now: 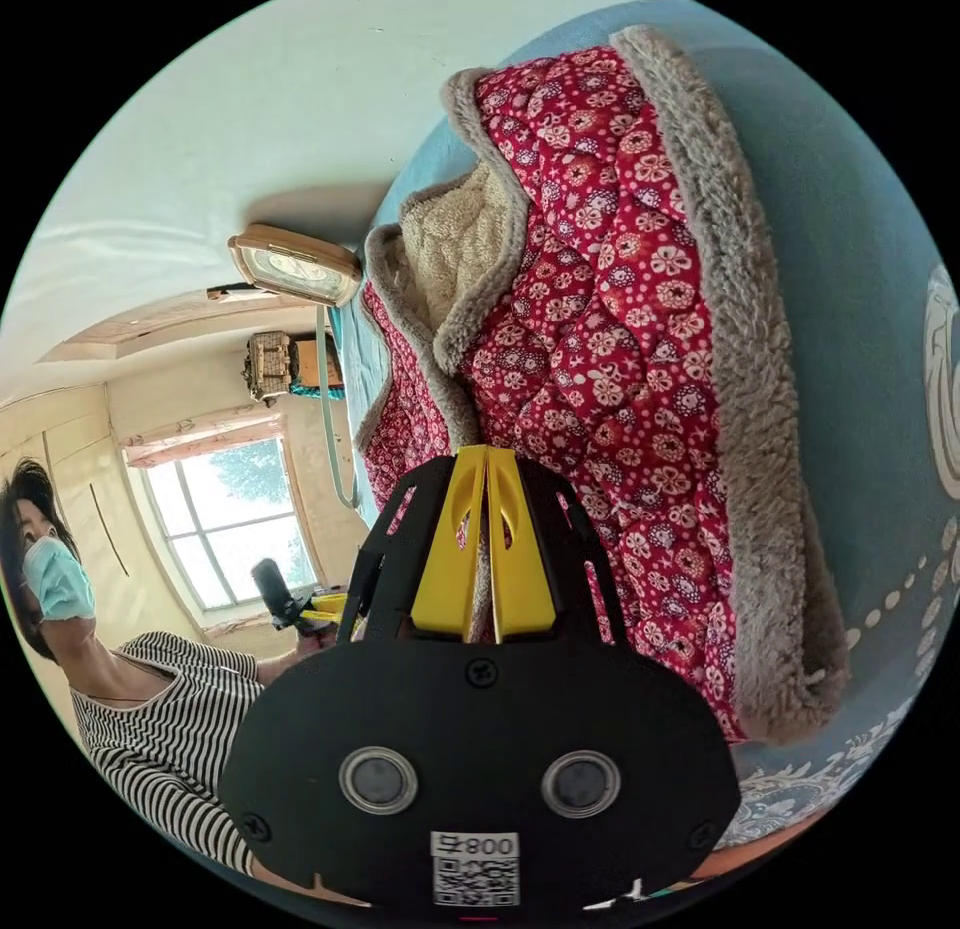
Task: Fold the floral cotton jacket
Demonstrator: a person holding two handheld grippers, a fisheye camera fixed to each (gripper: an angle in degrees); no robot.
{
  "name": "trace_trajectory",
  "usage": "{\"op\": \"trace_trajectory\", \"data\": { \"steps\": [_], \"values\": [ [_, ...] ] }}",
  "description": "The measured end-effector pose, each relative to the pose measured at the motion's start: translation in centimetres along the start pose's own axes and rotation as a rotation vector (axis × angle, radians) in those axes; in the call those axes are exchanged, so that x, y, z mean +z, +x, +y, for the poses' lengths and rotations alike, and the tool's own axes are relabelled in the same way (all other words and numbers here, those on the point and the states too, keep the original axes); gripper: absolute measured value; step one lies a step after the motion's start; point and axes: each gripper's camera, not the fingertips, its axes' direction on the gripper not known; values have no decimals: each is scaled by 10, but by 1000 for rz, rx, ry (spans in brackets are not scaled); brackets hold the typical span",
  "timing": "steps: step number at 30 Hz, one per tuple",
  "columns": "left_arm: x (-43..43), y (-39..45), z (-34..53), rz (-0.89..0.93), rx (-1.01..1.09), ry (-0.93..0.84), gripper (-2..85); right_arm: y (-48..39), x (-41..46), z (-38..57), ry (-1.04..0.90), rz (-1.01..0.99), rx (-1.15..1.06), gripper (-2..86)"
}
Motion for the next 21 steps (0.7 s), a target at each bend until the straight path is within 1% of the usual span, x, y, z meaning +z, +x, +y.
{"op": "trace_trajectory", "data": {
  "steps": [4,6,8,11,15,17,20,21],
  "values": [
    [-36,-21,-54,-146,-15,182,102,-8,-5,19,44,24,-40,1],
    [-46,-26,-80,-208,1,242,108,-15,-1,27,40,58,-69,2],
    [-48,-32,-108,-239,8,253,112,-22,6,35,26,89,-99,4],
    [-37,-37,-147,-268,42,195,111,-29,18,50,10,147,-126,12],
    [-9,-39,-182,-277,118,-8,79,-44,26,82,18,207,-163,44],
    [-5,-38,-191,-307,146,-59,60,-58,37,99,-20,235,-212,56],
    [-13,-38,-203,-262,157,-71,44,-88,80,136,-178,259,-339,61],
    [-19,-38,-207,-263,153,-62,41,-99,104,153,-266,256,-396,62]
  ]
}}
